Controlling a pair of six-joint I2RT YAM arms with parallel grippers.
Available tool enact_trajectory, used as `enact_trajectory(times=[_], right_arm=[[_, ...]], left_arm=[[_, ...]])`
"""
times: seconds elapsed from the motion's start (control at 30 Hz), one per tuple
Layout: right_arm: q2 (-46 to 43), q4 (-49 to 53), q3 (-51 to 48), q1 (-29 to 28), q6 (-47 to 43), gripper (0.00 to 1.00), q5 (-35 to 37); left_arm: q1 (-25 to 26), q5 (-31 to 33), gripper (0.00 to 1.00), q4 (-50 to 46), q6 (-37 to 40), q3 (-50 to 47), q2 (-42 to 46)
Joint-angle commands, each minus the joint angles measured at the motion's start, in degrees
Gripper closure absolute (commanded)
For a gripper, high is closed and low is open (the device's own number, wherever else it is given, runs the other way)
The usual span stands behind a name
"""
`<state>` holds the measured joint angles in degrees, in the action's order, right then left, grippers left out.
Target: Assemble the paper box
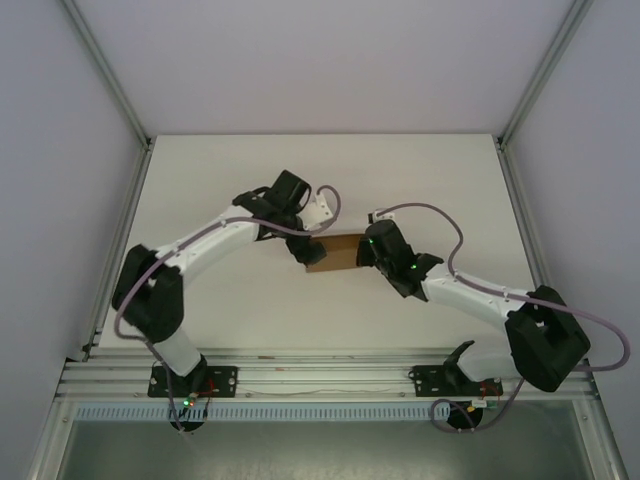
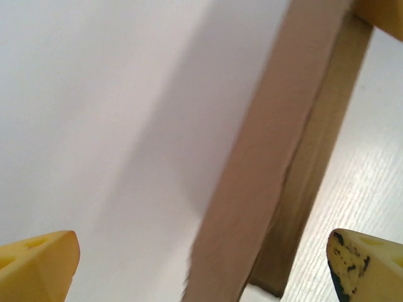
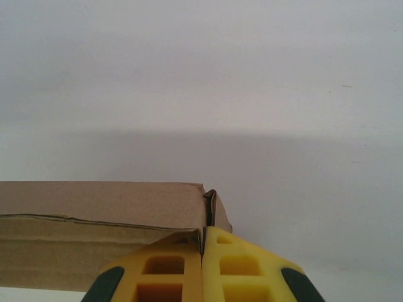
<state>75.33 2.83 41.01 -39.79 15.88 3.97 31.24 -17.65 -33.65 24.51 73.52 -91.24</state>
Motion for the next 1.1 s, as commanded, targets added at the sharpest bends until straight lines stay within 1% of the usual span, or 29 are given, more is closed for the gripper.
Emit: enact_trajectory(times=[0.0,0.03,0.13,0.17,0.2,0.23,0.27,0.3,0.33,0.47,0.57,0.6,0.63,0.67,0.73,0.77,0.87,0.93,1.0,1.03,1.07], right_arm=[[0.96,13.35,0.02,-0.88,1.01,1.00,0.15],[1.11,13.46,0.45,-0.95,1.04,1.00,-0.14],[1.75,13.80,1.22,-0.98,0.38,1.00,-1.17],[2.12,14.25,1.64,-0.93,0.29,1.00,-1.07],[2.40,14.86,2.16,-0.90,0.21,1.00,-0.99],[2.67,15.31,2.61,-0.95,0.47,1.00,-0.68],[2.81,15.60,2.89,-1.00,0.32,1.00,-0.69],[2.89,15.62,3.07,-0.99,0.29,1.00,-0.74],[2.98,15.50,3.15,-1.03,0.43,1.00,-0.63],[3.49,16.03,3.99,-0.99,0.63,1.00,-1.10],[3.95,16.77,4.46,-1.32,0.39,1.00,-1.28],[4.16,17.26,4.76,-1.50,0.29,1.00,-1.02],[4.23,17.63,5.06,-1.64,0.23,1.00,-0.67],[4.39,18.18,5.40,-1.79,0.12,1.00,-0.54],[4.51,18.51,5.73,-1.87,0.07,1.00,-0.45],[4.55,18.54,5.86,-1.91,0.03,1.00,-0.60],[4.63,18.44,6.02,-1.96,0.01,1.00,-0.80],[4.92,18.52,6.24,-1.96,0.03,1.00,-0.98],[5.32,18.86,6.58,-2.05,-0.06,1.00,-0.87],[5.59,19.09,6.79,-2.12,0.13,1.00,-0.49],[5.88,19.67,7.20,-2.18,0.20,1.00,-0.25]], left_arm=[[-0.11,8.52,0.04,2.49,-9.23,-3.84,4.47],[-0.29,8.66,0.06,3.29,-9.69,-5.28,5.20],[-1.09,4.69,0.17,4.42,-7.98,-6.78,5.02],[-1.23,3.41,0.22,3.68,-7.39,-6.12,4.33],[-1.36,3.13,0.29,3.09,-7.47,-5.40,3.59],[-1.45,3.04,0.33,2.43,-7.47,-4.75,2.91],[-1.51,2.92,0.39,1.88,-7.53,-4.24,2.32],[-1.63,2.76,0.43,1.75,-7.50,-4.12,1.90],[-1.71,2.55,0.43,1.73,-7.47,-4.04,1.56],[-1.80,1.28,0.68,2.44,-9.03,-3.91,1.04],[-1.71,0.31,0.71,2.44,-11.31,-3.23,1.14],[-1.67,0.48,0.70,2.31,-12.04,-3.13,1.33],[-1.61,0.58,0.67,2.59,-12.53,-3.33,1.62],[-1.63,0.67,0.61,2.76,-12.73,-3.59,1.93],[-1.63,0.54,0.60,3.32,-12.94,-3.99,2.28],[-1.63,0.56,0.62,3.11,-12.85,-3.91,2.21],[-1.63,1.80,0.75,2.67,-13.74,-3.44,1.79],[-1.63,1.18,0.82,2.73,-14.09,-3.17,1.68],[-1.54,0.44,0.92,3.62,-14.66,-3.28,1.68],[-1.49,0.11,1.00,3.95,-15.58,-3.10,1.70],[-1.32,-0.69,1.00,3.99,-16.66,-2.66,1.53]])
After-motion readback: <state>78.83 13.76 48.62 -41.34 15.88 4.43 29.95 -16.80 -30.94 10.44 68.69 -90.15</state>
